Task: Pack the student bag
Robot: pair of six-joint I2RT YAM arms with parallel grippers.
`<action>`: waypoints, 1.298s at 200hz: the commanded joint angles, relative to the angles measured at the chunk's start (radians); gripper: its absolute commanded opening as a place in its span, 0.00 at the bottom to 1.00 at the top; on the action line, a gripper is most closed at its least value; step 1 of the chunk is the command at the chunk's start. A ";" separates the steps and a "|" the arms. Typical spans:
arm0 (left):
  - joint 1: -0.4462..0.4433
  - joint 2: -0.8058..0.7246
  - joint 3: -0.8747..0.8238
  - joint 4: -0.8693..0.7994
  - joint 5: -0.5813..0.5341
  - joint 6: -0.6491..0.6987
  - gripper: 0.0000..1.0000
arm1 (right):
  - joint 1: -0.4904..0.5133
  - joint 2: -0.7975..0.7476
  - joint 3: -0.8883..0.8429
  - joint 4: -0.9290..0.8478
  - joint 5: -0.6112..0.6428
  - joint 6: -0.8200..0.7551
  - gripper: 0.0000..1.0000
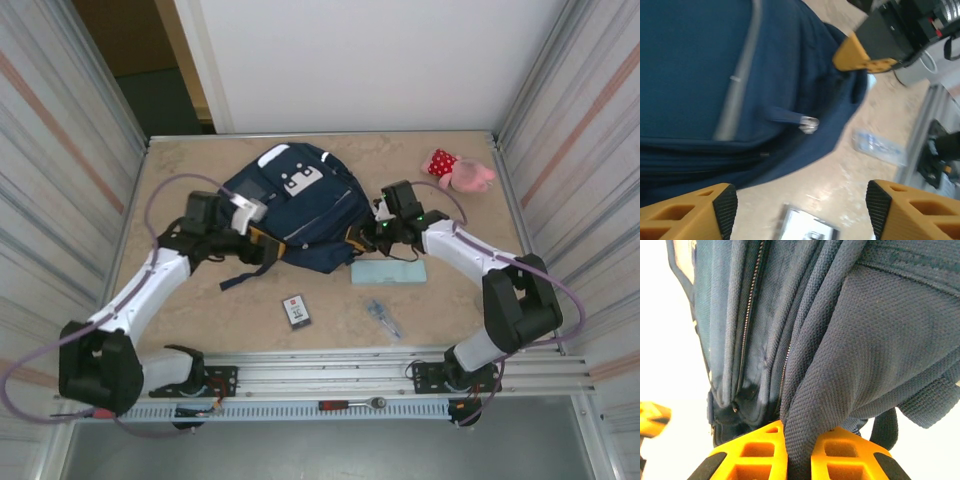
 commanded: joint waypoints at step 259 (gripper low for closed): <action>-0.419 0.088 -0.202 0.507 -0.424 0.824 0.04 | -0.073 -0.257 0.057 -0.398 0.013 -0.620 0.65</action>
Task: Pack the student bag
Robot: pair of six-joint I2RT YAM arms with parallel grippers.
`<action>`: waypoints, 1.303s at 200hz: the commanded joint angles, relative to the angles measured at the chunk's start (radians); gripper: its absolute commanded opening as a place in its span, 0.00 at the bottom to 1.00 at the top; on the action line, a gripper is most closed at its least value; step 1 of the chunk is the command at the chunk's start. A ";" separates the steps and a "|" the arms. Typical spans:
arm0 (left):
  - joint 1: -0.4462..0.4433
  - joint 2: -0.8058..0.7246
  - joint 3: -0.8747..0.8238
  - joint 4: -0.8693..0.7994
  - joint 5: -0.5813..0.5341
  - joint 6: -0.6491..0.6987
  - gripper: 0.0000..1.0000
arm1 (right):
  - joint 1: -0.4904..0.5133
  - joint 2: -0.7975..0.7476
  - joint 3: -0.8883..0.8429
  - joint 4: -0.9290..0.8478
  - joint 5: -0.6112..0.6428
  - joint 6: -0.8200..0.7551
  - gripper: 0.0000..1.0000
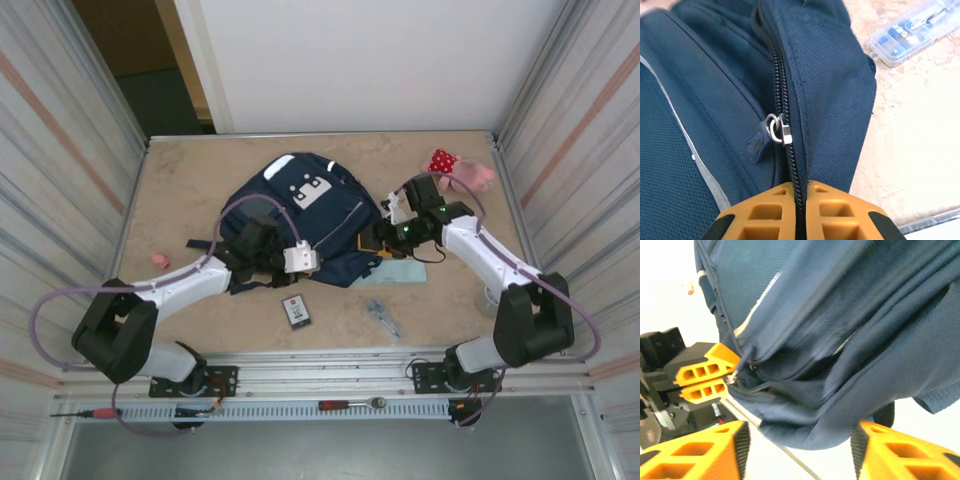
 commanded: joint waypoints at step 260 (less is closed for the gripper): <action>-0.165 -0.309 -0.278 0.502 -0.495 0.398 0.00 | 0.253 0.143 0.150 0.031 0.230 -0.007 0.11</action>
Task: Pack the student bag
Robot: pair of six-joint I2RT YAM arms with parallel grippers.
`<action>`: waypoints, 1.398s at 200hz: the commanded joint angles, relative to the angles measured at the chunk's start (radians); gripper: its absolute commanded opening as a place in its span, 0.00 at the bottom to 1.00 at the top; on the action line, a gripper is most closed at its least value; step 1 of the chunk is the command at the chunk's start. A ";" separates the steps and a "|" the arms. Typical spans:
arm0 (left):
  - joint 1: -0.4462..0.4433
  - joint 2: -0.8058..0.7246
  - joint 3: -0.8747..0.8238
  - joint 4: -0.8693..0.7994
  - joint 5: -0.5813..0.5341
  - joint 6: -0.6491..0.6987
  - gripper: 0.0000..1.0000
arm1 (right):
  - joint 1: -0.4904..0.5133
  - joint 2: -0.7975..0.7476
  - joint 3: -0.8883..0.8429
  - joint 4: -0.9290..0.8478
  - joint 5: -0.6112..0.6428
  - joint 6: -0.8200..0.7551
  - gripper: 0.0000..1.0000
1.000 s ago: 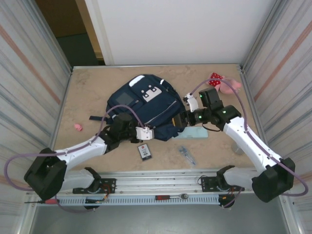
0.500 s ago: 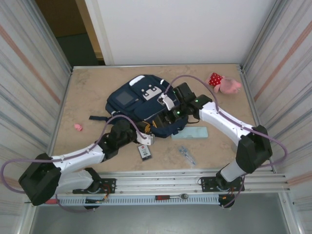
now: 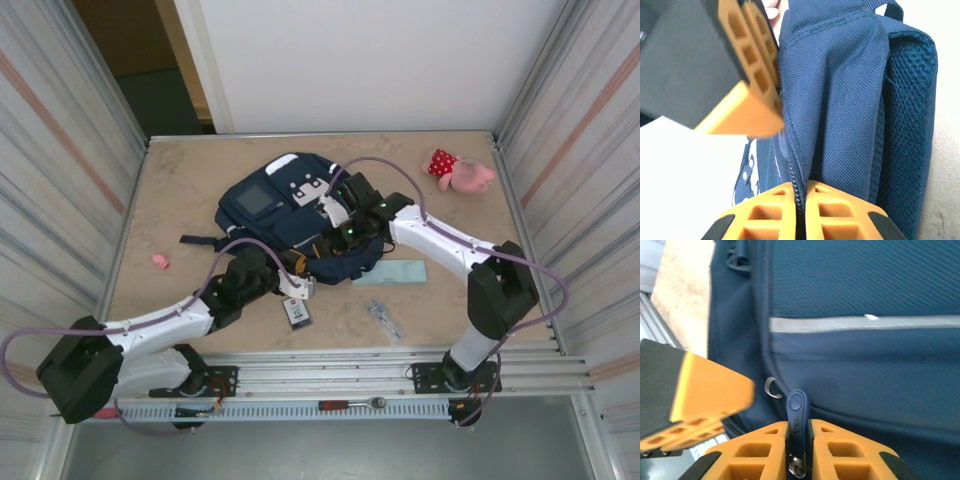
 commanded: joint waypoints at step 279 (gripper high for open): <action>-0.003 -0.079 -0.008 0.051 -0.052 0.010 0.00 | 0.101 0.154 0.214 -0.330 0.372 0.316 0.41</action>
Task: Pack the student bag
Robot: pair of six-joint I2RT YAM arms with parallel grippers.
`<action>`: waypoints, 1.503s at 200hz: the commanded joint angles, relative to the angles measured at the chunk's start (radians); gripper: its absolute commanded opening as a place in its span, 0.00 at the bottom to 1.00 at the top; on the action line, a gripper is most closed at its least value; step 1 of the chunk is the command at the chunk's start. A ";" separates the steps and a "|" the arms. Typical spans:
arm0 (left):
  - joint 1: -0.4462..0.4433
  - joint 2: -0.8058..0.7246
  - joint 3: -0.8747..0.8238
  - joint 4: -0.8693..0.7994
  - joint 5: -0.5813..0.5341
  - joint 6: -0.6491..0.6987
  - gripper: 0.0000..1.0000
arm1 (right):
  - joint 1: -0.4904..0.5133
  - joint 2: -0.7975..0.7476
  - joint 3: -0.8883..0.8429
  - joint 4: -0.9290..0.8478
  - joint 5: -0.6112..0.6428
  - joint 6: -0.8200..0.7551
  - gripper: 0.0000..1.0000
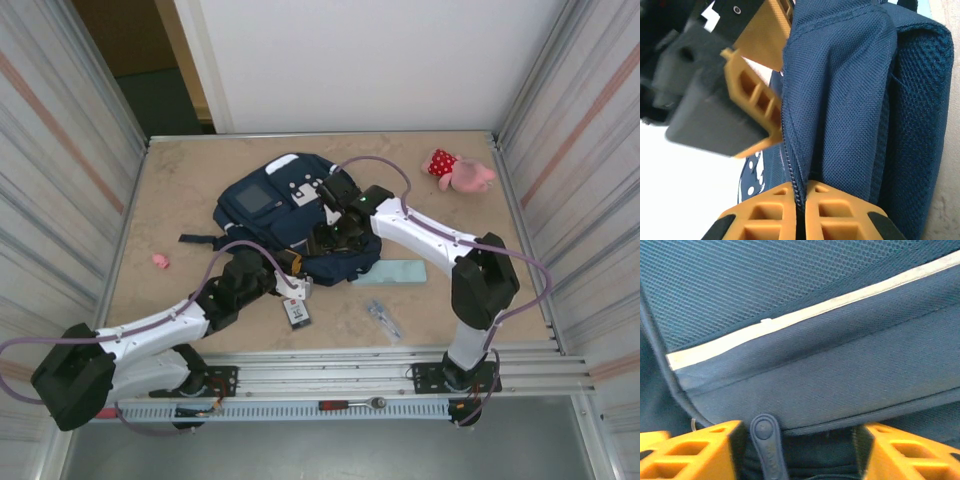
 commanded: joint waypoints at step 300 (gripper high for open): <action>-0.024 0.092 0.354 -0.507 0.393 -0.811 0.75 | -0.116 -0.526 -0.515 0.665 -0.044 0.171 0.00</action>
